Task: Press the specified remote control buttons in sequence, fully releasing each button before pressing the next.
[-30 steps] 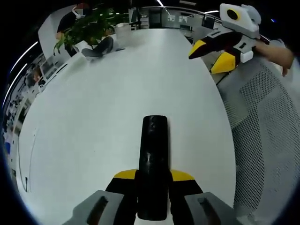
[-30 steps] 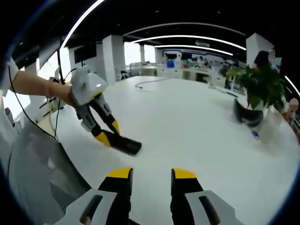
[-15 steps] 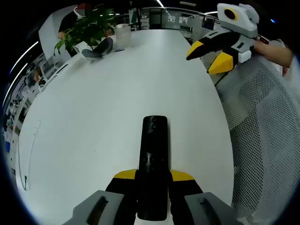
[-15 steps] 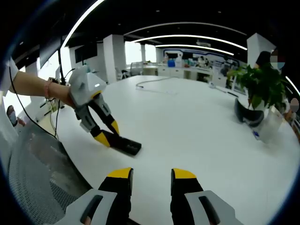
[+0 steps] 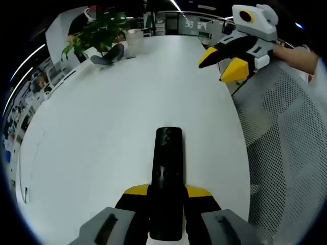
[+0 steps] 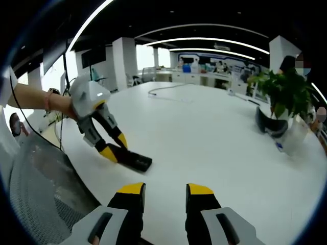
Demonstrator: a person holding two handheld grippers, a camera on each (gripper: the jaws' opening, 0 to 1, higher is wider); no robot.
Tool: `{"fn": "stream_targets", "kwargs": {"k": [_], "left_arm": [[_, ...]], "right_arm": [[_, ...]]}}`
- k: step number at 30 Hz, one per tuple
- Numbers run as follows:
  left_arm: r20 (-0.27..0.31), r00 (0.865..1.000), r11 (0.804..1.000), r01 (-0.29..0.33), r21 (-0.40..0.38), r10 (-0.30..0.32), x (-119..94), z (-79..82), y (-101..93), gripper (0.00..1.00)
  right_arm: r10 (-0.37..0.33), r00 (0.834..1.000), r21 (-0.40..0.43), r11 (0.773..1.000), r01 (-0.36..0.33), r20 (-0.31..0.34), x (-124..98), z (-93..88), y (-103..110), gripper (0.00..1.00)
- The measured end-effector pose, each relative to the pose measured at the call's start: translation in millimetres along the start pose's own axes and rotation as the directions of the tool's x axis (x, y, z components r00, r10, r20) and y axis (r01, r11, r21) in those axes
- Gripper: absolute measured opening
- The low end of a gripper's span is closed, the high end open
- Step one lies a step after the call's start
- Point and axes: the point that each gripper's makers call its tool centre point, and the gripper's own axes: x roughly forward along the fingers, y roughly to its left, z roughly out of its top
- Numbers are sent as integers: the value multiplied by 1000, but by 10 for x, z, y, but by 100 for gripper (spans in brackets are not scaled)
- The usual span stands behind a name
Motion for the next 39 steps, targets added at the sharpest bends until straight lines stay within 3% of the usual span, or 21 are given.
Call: {"fn": "stream_targets", "kwargs": {"k": [29,39], "left_arm": [[9,1000,1000,-2,-6,2,1,-2,-98,24],[37,999,1000,-4,-20,5,-7,-2,-103,24]], "right_arm": [[14,1000,-1,1000,-14,-4,12,-10,21,27],[34,999,7,999,-34,1,21,-6,52,27]]}}
